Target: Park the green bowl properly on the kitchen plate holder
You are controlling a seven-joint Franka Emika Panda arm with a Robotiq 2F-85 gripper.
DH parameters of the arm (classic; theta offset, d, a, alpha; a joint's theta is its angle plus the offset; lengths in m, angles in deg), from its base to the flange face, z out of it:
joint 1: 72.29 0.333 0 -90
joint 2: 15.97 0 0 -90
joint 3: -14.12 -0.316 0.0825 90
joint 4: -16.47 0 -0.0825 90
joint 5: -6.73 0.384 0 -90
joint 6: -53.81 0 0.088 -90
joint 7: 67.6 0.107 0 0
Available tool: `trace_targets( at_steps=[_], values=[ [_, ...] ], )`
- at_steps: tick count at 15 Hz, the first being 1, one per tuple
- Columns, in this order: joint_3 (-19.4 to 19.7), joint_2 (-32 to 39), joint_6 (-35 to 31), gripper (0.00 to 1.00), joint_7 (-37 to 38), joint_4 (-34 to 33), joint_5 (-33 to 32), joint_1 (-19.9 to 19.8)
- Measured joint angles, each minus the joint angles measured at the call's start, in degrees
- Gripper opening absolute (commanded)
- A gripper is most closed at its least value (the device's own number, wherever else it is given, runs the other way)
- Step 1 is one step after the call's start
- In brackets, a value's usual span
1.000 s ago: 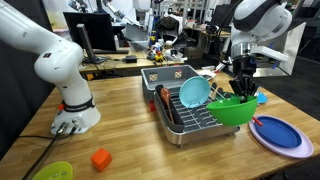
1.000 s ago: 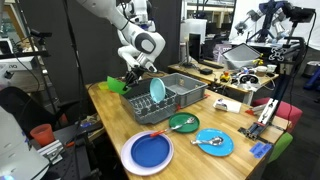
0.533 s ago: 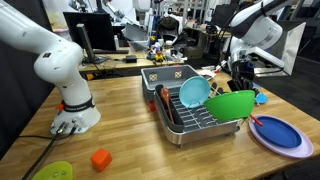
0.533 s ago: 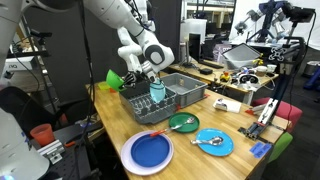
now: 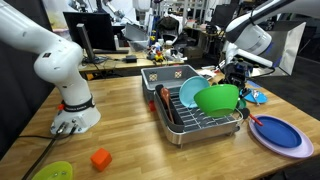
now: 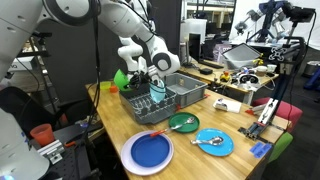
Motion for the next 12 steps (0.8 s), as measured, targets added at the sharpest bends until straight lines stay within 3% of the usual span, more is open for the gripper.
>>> trace_targets(
  at_steps=[5,12],
  values=[
    [2.9,3.6,-2.6,0.01,8.2,-3.4,-0.1,0.4],
    [4.1,8.3,-3.7,0.01,18.3,-7.7,-0.8,1.3]
  ],
)
